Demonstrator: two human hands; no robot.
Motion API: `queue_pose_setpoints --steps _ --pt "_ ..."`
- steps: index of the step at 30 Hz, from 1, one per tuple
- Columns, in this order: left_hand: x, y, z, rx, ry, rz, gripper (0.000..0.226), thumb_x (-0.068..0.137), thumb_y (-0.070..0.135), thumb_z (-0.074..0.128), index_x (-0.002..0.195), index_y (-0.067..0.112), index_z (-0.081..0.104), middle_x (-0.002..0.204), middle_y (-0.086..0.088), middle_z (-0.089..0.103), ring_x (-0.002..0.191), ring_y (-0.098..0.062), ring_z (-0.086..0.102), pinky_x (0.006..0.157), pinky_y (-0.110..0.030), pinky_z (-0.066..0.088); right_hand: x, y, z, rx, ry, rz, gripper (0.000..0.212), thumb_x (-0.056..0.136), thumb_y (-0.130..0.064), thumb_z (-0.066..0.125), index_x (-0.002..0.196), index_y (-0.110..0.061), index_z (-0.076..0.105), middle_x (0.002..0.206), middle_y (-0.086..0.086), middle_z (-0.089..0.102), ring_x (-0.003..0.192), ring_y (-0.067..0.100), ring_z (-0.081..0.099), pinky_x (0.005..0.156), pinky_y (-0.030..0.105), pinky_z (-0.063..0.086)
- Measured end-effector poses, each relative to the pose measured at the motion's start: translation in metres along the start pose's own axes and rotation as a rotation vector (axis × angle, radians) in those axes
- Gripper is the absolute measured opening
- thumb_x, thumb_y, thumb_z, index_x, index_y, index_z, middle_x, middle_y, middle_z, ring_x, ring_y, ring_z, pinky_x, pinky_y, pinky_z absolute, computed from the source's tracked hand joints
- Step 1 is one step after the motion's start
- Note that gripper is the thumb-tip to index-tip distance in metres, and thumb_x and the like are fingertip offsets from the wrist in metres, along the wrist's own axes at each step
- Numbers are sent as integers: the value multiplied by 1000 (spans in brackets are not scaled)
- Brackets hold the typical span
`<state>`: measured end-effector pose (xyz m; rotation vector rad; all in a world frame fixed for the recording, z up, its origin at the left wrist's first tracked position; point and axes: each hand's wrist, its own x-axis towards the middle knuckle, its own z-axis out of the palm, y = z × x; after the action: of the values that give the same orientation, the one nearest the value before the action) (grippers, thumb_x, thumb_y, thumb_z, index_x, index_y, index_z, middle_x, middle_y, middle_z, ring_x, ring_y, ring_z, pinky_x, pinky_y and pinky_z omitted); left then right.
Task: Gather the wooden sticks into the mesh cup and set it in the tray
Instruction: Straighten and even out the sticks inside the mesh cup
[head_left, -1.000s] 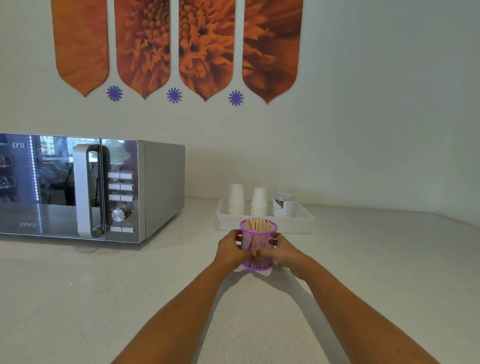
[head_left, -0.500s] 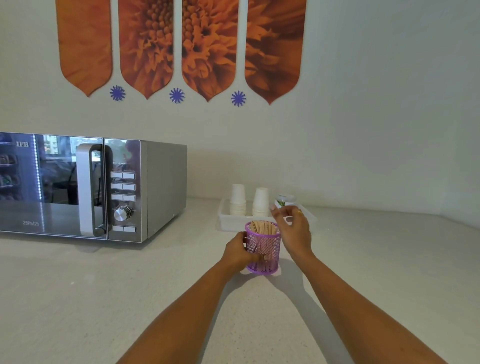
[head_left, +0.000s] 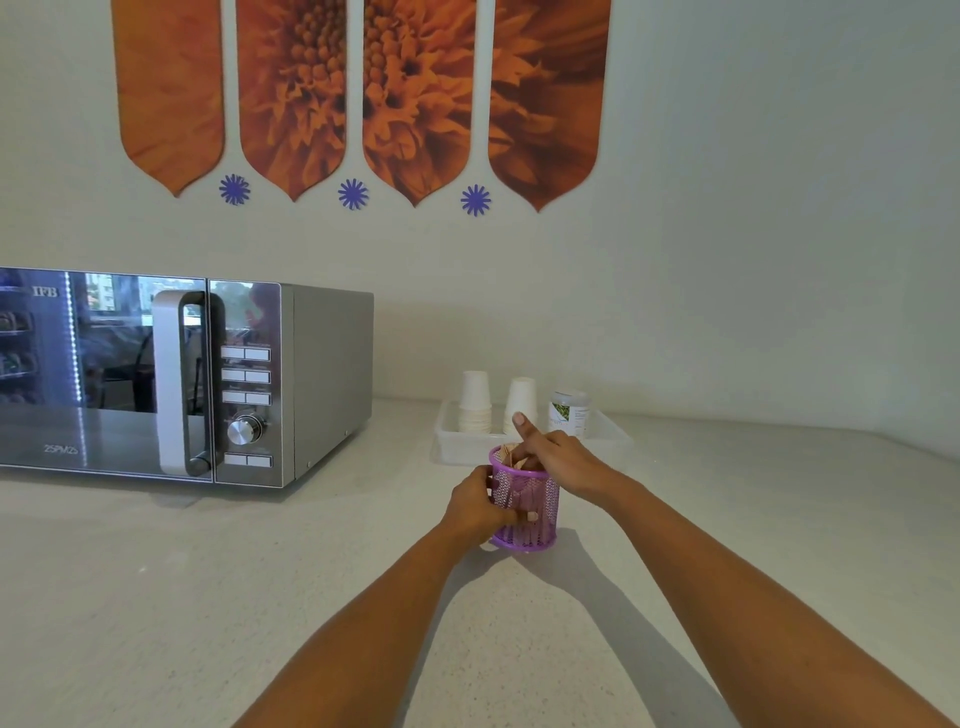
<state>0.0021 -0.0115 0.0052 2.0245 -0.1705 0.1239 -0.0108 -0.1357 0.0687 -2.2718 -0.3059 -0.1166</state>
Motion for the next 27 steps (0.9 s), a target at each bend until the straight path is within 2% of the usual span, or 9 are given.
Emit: queue_pose_setpoints --steps 2,4,7,9,11,13,19,23,27 --pt "0 0 0 4 3 1 77 72 16 80 137 7 40 136 -10 53 121 -29 54 98 -36 49 0 -2 -2 38 -19 16 72 93 -60 23 103 -6 71 96 7 65 95 18 59 93 29 41" --pt "1 -1 -1 15 5 4 78 71 18 81 137 7 40 136 -10 53 121 -28 54 98 -37 49 0 -2 -6 77 -50 32 56 98 -44 33 100 -2 70 96 10 66 92 18 59 87 25 40" --pt "0 0 -1 15 -3 3 77 73 15 79 138 8 39 137 -10 52 123 -28 53 99 -35 48 -1 -4 -14 14 -121 62 24 91 -23 52 73 -12 64 81 3 63 77 12 55 71 20 39" --pt "0 1 0 15 -2 3 76 74 15 79 138 9 39 137 -10 52 123 -28 53 99 -35 47 1 -5 -17 -53 -136 56 16 87 -21 59 77 -13 68 84 3 64 79 12 52 69 21 39" --pt "0 0 -1 4 3 4 77 72 17 81 137 9 41 136 -10 54 121 -27 54 98 -35 48 1 -5 -18 -72 -134 28 23 87 -20 63 104 -8 72 106 8 67 92 15 53 70 20 41" --pt "-1 -1 -1 -9 -1 13 77 70 17 82 136 9 42 134 -9 55 120 -27 55 97 -36 49 3 -4 -18 -59 -95 10 32 87 -22 65 114 -5 68 112 9 67 94 14 54 68 17 42" --pt "-2 0 -2 -7 -13 22 74 71 18 81 135 9 43 133 -9 55 120 -28 55 96 -36 49 17 -4 -11 -95 59 -45 24 93 -19 56 101 -2 71 103 15 75 79 12 60 67 21 43" --pt "-3 1 -3 8 -16 24 77 70 19 82 136 10 42 134 -9 55 120 -28 54 97 -37 49 22 -6 -7 -220 70 -26 25 94 -20 54 105 -2 68 101 16 75 71 12 59 59 20 41" --pt "-3 1 -3 1 -13 24 76 71 18 81 135 9 42 133 -9 55 120 -28 54 97 -35 49 25 -6 2 -259 132 -38 35 93 -23 55 125 -9 59 113 14 70 96 23 65 84 31 51"
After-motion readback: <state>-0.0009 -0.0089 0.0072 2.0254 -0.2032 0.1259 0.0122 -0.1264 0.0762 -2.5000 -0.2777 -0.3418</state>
